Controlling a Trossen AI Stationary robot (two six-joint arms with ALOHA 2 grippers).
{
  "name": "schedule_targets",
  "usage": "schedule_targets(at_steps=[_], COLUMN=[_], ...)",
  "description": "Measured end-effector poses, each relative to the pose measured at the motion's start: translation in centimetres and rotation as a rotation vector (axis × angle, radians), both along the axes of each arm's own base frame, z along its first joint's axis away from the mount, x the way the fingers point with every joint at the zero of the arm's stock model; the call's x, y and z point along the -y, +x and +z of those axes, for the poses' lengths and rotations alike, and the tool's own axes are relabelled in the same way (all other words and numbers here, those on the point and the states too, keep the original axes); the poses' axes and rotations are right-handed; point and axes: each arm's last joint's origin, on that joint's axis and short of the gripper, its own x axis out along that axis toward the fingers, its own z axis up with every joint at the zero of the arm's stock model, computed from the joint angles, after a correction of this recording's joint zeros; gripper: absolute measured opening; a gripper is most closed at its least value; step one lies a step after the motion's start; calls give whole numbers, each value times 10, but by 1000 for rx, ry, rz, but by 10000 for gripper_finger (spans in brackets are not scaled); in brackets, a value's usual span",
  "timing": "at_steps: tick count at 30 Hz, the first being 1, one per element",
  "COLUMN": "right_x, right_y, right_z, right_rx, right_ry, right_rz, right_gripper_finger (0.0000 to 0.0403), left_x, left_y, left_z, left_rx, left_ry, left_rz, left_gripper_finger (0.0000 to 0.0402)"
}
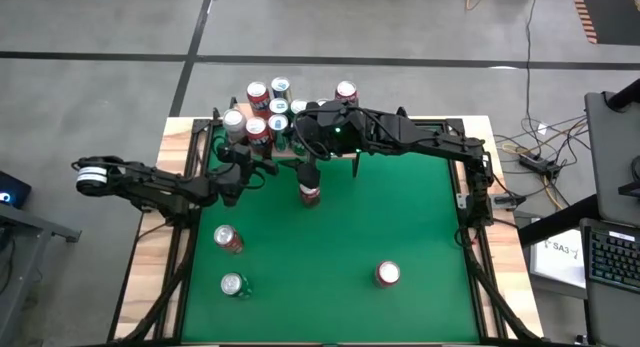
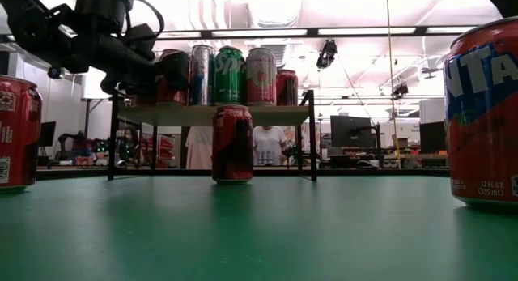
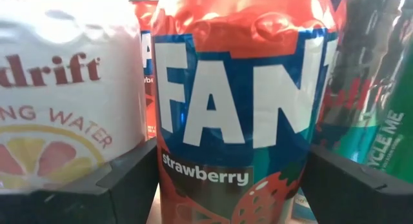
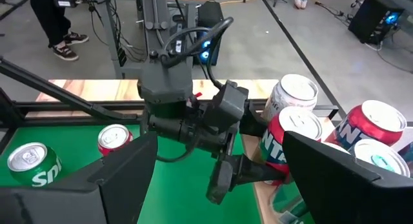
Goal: Place canned beverage on shelf
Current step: Put the orange can on the shelf
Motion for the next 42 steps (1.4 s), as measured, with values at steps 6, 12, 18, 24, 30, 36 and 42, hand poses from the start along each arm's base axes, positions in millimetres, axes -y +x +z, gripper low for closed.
schedule_targets(at_steps=[6, 12, 18, 24, 30, 36, 42], right_x=[0, 1, 1, 2, 2, 2, 2], right_y=[1, 6, 15, 16, 16, 16, 16], right_z=[2, -3, -15, -15, -15, -15, -15], right_rx=[23, 53, 29, 33, 39, 38, 38], right_ry=[36, 83, 124, 124, 124, 124, 123], right_rz=[-14, -33, -49, -49, -49, -49, -49], right_gripper_finger=[325, 325, 325, 325, 325, 325, 325], left_x=[-1, -2, -3, -3, -3, -3, -3], left_y=[5, 12, 16, 16, 15, 15, 14], left_z=[-2, -1, -3, -2, -2, -2, -5], left_rx=[3, -34, -44, -47, -77, -73, -95], left_ry=[-1, 8, 8, 8, 20, 18, 16], left_rz=[8, 6, 18, 21, 19, 21, 22], left_gripper_finger=[308, 308, 308, 308, 308, 313, 344])
